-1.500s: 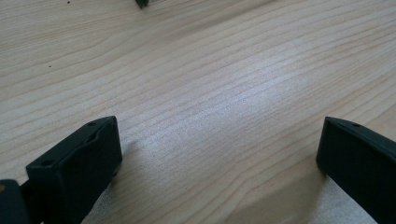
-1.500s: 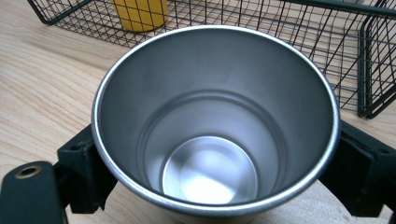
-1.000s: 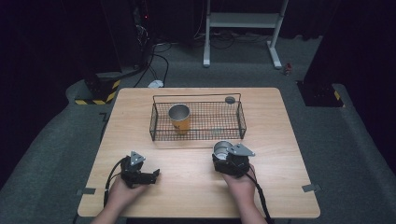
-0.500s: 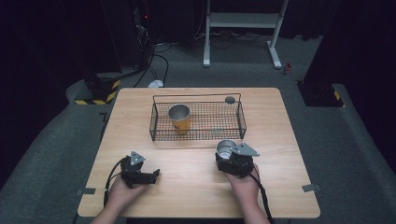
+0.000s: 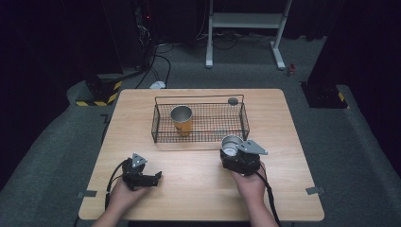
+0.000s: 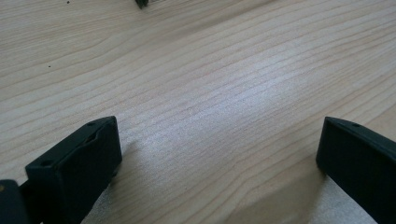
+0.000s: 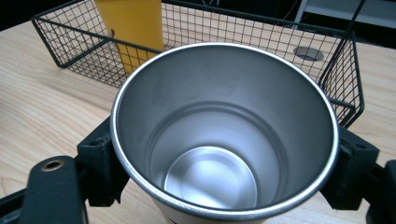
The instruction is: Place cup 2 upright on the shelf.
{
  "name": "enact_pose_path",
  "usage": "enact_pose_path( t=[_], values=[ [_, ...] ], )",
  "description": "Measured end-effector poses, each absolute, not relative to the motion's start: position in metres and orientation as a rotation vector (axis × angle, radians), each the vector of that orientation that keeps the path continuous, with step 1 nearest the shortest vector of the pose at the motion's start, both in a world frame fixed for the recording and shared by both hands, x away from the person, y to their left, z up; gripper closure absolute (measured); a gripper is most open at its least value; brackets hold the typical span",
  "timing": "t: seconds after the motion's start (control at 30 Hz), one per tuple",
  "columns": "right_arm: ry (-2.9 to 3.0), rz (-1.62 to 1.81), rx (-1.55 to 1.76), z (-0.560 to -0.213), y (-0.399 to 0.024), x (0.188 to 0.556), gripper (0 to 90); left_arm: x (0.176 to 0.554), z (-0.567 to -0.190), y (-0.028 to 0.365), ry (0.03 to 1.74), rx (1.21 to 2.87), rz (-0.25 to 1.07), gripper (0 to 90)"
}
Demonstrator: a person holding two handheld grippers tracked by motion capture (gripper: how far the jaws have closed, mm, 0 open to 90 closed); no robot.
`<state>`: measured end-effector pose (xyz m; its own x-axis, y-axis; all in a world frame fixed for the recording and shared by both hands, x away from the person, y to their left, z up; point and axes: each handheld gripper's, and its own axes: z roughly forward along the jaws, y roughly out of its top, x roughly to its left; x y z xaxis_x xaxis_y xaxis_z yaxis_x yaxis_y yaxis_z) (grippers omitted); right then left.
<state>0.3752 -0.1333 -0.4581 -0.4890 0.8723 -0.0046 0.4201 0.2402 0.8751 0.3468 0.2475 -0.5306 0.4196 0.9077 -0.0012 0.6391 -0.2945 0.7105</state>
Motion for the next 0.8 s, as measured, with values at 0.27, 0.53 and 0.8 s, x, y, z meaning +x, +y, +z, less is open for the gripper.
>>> enact_pose_path(
  t=[0.27,0.53,0.8],
  values=[
    [2.004,1.197,1.173,-0.446,-0.132,0.386,18.5,0.347,-0.531,0.248,1.304,2.039,0.543,0.4],
    [1.985,1.201,1.175,-0.433,-0.13,0.4,18.6,0.347,-0.531,0.248,1.304,2.04,0.543,0.4],
    [1.971,1.202,1.174,-0.421,-0.126,0.414,18.6,0.347,-0.531,0.248,1.304,2.039,0.543,0.4]
  ],
)
